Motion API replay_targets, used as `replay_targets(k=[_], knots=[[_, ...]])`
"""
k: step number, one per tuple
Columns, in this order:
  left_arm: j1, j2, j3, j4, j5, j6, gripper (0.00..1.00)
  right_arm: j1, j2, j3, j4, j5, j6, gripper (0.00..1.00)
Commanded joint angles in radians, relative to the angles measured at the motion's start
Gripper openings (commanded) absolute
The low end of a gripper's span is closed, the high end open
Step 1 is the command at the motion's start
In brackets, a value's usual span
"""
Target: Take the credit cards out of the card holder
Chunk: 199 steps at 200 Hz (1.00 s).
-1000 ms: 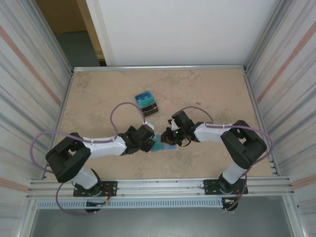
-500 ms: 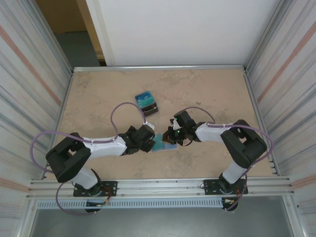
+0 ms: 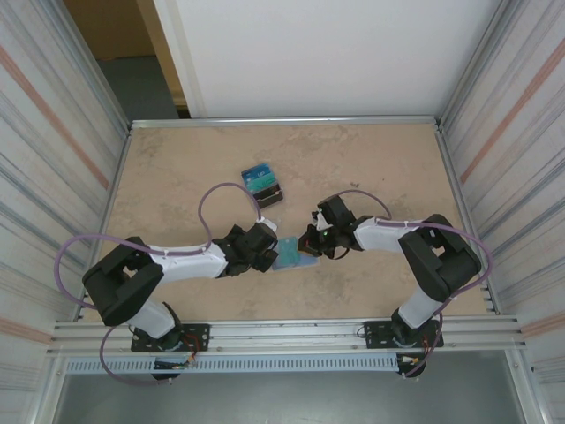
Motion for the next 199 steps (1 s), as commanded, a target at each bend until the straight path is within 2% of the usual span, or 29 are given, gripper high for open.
replay_targets(k=[1,142,199], knots=[[-0.008,0.014,0.018,-0.043,-0.031,0.016,0.99,-0.017,-0.027,-0.005,-0.058,0.021,-0.04,0.0],[-0.008,-0.044,0.082,-0.026,-0.024,0.081,0.99,-0.039,-0.055,0.027,-0.174,0.066,-0.106,0.0],[-0.018,0.027,0.142,0.026,0.019,0.131,0.99,-0.038,-0.059,0.022,-0.161,0.063,-0.094,0.0]])
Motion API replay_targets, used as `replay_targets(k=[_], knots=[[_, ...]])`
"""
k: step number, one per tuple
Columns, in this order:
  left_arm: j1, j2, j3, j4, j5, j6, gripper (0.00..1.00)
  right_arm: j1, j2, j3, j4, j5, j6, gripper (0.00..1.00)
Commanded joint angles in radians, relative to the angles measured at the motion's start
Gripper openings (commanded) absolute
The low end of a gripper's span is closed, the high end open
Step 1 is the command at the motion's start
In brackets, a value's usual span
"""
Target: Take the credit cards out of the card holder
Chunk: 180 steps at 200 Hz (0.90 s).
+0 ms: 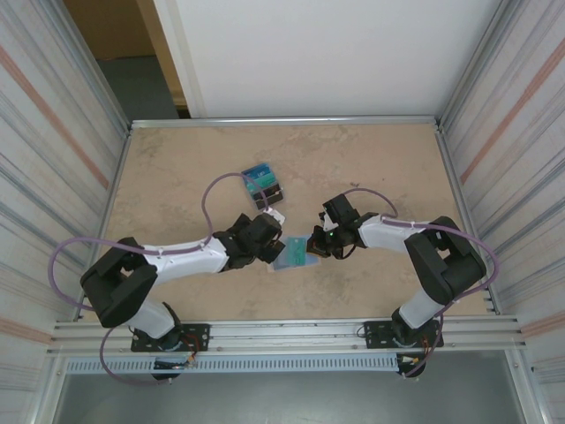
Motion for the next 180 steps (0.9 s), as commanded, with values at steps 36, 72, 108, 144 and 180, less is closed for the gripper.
replay_targets(k=[36,72,108,144,180], knots=[[-0.024,0.091,0.064,0.035,0.01,0.061,0.99,-0.004,-0.044,0.001,-0.005,-0.001,0.009,0.1],[-0.024,0.116,0.061,0.009,0.005,0.054,0.99,-0.001,-0.069,-0.01,0.014,-0.004,0.034,0.19],[-0.027,0.107,0.049,-0.025,-0.003,0.039,0.99,0.014,-0.06,-0.017,0.037,-0.004,0.053,0.25],[-0.028,0.114,0.039,-0.041,-0.002,0.025,0.99,0.023,-0.018,-0.031,0.113,-0.038,0.09,0.27],[-0.027,0.121,0.035,-0.052,-0.005,0.017,0.99,0.029,0.017,-0.029,0.129,-0.039,0.095,0.28]])
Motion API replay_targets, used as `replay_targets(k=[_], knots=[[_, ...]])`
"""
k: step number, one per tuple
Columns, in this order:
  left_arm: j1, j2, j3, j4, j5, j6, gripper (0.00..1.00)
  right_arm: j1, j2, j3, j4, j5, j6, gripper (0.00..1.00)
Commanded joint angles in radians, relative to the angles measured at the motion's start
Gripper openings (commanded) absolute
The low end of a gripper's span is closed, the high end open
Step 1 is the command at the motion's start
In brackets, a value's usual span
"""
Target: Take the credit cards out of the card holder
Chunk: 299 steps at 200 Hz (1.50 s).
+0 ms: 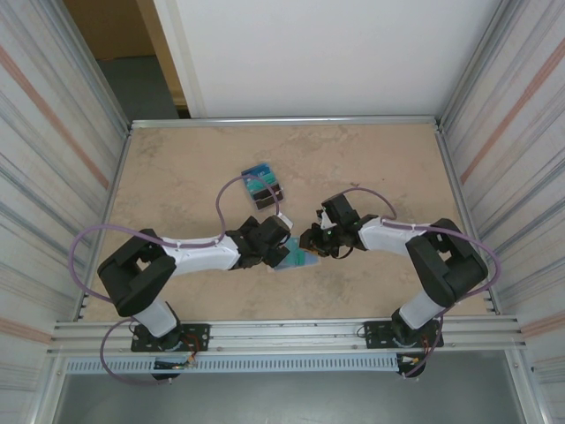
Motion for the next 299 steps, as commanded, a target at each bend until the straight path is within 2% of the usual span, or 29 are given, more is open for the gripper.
replay_targets(k=[1,128,246,299], knots=[[-0.006,0.014,-0.007,-0.029,-0.016,-0.019,0.99,0.008,0.027,-0.011,0.024,-0.014,0.025,0.28],[-0.006,0.006,-0.01,-0.056,-0.018,-0.029,0.99,0.01,0.056,-0.019,-0.009,0.036,0.041,0.27],[-0.006,-0.003,-0.012,-0.071,-0.022,-0.032,0.99,0.043,-0.003,0.004,-0.118,0.12,0.036,0.28],[-0.006,0.007,-0.002,-0.082,-0.013,-0.032,0.99,0.054,0.081,-0.005,0.024,0.033,0.074,0.26]])
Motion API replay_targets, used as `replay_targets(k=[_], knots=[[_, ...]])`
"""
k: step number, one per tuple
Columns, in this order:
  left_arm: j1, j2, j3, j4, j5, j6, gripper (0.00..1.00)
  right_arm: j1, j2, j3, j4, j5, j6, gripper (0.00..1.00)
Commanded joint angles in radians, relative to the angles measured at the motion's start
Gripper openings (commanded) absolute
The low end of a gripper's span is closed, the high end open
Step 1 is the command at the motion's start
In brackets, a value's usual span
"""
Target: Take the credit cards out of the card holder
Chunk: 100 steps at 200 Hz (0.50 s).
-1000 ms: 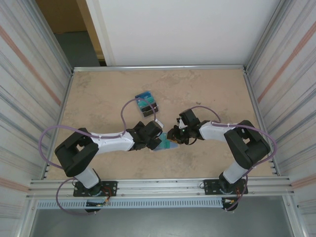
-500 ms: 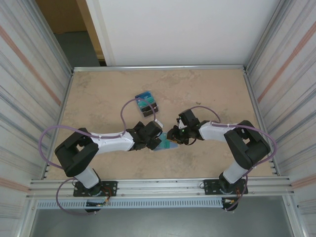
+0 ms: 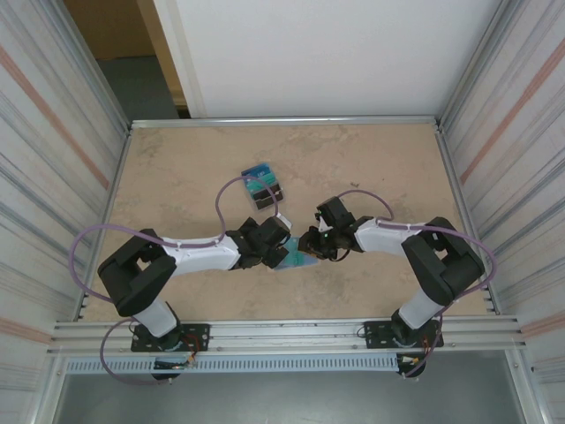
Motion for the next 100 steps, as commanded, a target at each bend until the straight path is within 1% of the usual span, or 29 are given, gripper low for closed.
replay_targets(k=[1,40,67,80,100], knots=[[-0.006,0.006,-0.002,-0.061,-0.01,-0.01,0.99,0.014,0.059,-0.008,0.029,-0.029,0.038,0.26],[-0.007,0.001,-0.002,-0.071,-0.014,-0.009,0.99,0.008,0.04,-0.015,0.072,-0.061,0.034,0.22],[-0.007,0.001,-0.001,-0.075,-0.014,-0.011,0.99,-0.002,-0.001,-0.026,0.078,-0.069,0.017,0.14],[-0.007,0.003,-0.001,-0.074,-0.012,-0.012,0.99,-0.007,-0.019,-0.037,0.106,-0.089,0.016,0.14],[-0.007,0.007,0.003,-0.075,-0.012,-0.011,0.99,-0.009,-0.033,-0.046,0.137,-0.109,0.019,0.19]])
